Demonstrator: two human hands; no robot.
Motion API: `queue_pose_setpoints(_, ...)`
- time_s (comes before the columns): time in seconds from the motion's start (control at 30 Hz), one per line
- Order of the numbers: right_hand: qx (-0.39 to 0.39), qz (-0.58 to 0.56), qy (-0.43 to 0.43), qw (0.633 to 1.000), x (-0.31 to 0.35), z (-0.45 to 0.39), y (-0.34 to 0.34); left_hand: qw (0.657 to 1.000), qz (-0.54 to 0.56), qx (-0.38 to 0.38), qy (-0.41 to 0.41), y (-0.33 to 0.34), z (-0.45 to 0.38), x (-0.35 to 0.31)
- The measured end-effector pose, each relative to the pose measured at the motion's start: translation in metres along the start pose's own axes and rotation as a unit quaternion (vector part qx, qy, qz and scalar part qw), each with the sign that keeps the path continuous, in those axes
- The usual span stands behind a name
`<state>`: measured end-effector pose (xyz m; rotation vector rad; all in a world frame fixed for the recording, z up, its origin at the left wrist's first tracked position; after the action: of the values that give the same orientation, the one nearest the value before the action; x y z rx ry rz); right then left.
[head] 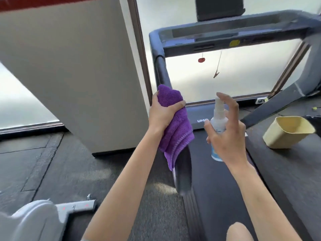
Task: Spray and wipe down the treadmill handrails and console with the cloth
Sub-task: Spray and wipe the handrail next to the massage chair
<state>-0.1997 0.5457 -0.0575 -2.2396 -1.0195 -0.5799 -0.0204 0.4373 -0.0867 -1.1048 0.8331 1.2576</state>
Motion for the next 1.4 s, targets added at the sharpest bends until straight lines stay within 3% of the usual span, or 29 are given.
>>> queue_pose_setpoints(0.17, 0.131, -0.098, 0.012, 0.986, -0.028, -0.041, -0.007, 0.989, -0.025, -0.097, -0.110, -0.011, 0.036, 0.018)
queue_pose_setpoints(0.33, 0.255, -0.149, -0.033, 0.955, -0.020, -0.090, -0.027, 0.957, -0.087, -0.197, -0.192, -0.014, 0.065, 0.017)
queue_pose_setpoints(0.57, 0.358, -0.236, -0.025, 0.903, -0.013, -0.139, 0.001, 0.921, -0.185, -0.239, -0.244, -0.007, 0.068, -0.004)
queue_pose_setpoints(0.77, 0.430, -0.259, -0.074, 0.862, -0.015, -0.182, 0.049, 0.884, -0.235, -0.285, -0.288, -0.005, 0.040, -0.010)
queue_pose_setpoints(1.1, 0.462, -0.257, -0.096, 0.843, -0.061, -0.263, 0.105, 0.896, -0.185, -0.248, -0.319, -0.005, -0.069, -0.038)
queue_pose_setpoints(1.27, 0.477, -0.284, -0.094, 0.827, -0.089, -0.299, 0.135, 0.932, 0.034, -0.135, -0.333, -0.001, -0.119, -0.037)
queue_pose_setpoints(1.4, 0.479, -0.294, -0.125, 0.818, -0.110, -0.333, 0.161, 0.930, -0.038, -0.183, -0.317, -0.002, -0.171, -0.064)
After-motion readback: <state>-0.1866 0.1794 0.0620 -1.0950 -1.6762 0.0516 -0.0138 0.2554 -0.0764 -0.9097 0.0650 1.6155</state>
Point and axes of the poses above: each hand's wrist, its own z-axis away from the middle knuckle, its own y-axis out of the palm, x = y × z, the point moved 8 cm from there along -z, towards the middle knuckle, and after that the axes turned 12 degrees about -y, right-handed, at the moved point
